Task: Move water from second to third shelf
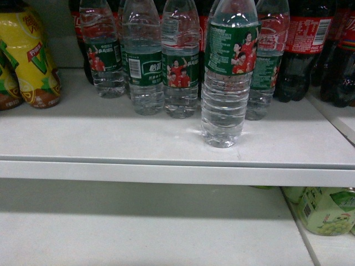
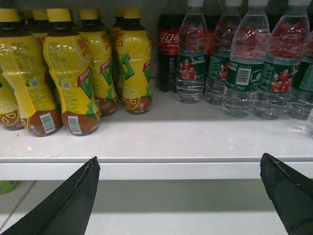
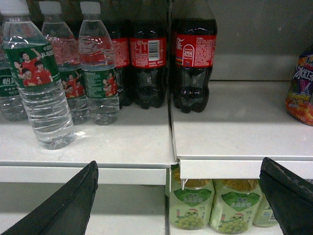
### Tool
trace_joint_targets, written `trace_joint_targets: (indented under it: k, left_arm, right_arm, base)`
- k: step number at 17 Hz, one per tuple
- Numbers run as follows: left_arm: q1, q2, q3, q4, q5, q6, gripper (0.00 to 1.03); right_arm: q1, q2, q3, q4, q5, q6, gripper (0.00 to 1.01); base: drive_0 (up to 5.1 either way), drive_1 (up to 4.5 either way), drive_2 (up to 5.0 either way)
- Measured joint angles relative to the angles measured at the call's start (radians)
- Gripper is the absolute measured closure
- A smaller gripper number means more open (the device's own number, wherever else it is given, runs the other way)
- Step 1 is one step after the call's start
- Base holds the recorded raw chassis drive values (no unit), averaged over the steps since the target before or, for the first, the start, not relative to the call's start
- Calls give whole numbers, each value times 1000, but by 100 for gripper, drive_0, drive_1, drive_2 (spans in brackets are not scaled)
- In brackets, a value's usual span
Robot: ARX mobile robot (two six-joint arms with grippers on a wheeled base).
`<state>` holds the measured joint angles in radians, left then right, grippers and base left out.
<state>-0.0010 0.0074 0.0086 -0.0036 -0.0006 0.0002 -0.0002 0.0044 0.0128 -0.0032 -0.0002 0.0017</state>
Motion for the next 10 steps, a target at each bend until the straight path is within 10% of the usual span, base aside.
trace_joint_targets:
  k: [10]
  left_arm:
    - [0,0,0,0,0,0,5]
  right_arm:
    - [0,0,0,0,0,0,3]
  base:
    - [0,0,0]
